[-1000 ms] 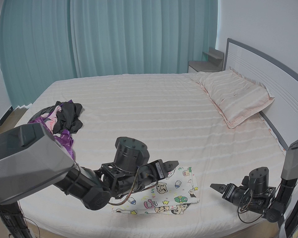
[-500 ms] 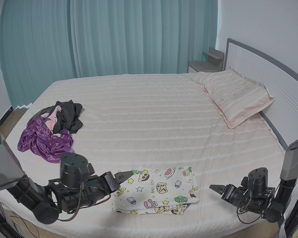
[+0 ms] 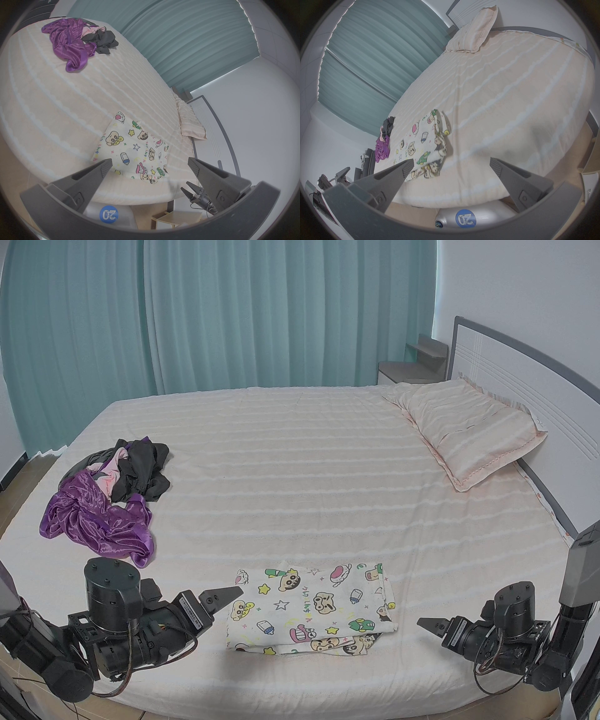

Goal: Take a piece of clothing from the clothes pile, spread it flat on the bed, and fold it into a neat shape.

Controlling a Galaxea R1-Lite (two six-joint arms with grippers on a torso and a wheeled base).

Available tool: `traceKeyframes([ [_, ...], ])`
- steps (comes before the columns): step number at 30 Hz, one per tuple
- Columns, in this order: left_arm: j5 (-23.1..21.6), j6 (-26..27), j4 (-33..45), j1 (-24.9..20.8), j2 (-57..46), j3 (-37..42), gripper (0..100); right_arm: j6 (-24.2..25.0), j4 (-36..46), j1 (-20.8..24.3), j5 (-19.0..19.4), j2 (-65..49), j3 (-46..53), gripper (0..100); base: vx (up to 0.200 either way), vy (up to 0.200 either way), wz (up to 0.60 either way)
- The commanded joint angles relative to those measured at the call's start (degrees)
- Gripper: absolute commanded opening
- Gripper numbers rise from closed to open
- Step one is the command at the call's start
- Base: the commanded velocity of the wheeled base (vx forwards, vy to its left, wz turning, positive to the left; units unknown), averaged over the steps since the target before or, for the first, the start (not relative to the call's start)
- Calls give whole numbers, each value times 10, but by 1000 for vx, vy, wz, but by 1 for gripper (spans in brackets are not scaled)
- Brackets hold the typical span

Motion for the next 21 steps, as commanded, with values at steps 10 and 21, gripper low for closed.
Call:
traceKeyframes([
  [10, -10, -20, -2, 19, 5, -3, 100, 0, -1, 0, 0, 1, 8, 100, 0, 60, 0],
  [21, -72, -20, -2, 83, 11, -6, 100, 10, -46, -2, 2, 22, -10, 100, 0, 200, 0],
])
